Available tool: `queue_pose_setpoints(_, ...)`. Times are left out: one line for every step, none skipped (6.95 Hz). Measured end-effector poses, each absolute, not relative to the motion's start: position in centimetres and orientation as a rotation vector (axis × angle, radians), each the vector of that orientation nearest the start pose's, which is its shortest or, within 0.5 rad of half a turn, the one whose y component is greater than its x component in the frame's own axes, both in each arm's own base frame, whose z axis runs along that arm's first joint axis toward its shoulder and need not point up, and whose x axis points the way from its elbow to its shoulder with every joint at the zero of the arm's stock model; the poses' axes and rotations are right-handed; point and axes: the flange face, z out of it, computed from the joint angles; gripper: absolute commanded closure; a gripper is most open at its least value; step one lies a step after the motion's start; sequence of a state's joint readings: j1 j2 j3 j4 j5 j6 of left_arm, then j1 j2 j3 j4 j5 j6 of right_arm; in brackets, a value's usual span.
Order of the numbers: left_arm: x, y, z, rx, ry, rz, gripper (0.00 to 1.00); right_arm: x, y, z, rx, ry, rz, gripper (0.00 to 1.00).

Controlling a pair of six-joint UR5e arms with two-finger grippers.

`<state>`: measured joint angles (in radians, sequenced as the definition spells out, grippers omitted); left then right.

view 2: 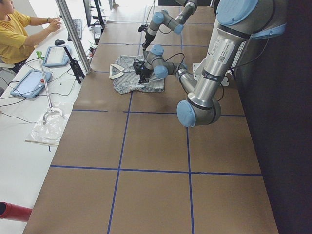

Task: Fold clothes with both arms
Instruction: 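Lift the hem with both grippers and fold it toward the collar, then release the hem near the collar and raise both grippers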

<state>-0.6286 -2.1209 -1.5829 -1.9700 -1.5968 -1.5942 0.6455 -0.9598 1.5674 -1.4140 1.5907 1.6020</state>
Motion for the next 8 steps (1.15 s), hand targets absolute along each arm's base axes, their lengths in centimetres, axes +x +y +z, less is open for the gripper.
queue_pose_setpoints(46.8, -54.8, 28.6, 0.322, 0.946, -0.592, 1.0, -48.7, -58.5, 29.0, 0.224, -0.723, 0.663, 1.0)
queue_pose_setpoints(45.9, -57.4, 28.4, 0.362, 0.937, -0.586, 1.0, -48.3, -62.3, 29.0, 0.231, -0.71, 0.671, 1.0)
queue_pose_setpoints(46.2, -59.3, 28.8, 0.381, 0.924, -0.579, 1.0, -48.4, -64.5, 28.7, 0.234, -0.701, 0.672, 1.0)
queue_pose_setpoints(46.9, -60.5, 29.5, 0.392, 0.922, -0.575, 1.0, -49.0, -65.7, 28.5, 0.231, -0.691, 0.671, 1.0)
queue_pose_setpoints(47.4, -61.3, 30.7, 0.403, 0.917, -0.578, 1.0, -49.8, -66.6, 28.8, 0.231, -0.686, 0.669, 1.0)
queue_pose_setpoints(47.7, -61.8, 31.9, 0.413, 0.911, -0.583, 1.0, -50.5, -67.3, 29.8, 0.239, -0.699, 0.667, 1.0)
queue_pose_setpoints(47.9, -62.0, 33.0, 0.415, 0.903, -0.585, 0.94, -50.9, -67.8, 30.4, 0.249, -0.714, 0.666, 0.96)
queue_pose_setpoints(47.8, -62.0, 34.0, 0.421, 0.894, -0.577, 0.84, -51.1, -68.0, 30.5, 0.255, -0.723, 0.666, 0.6)
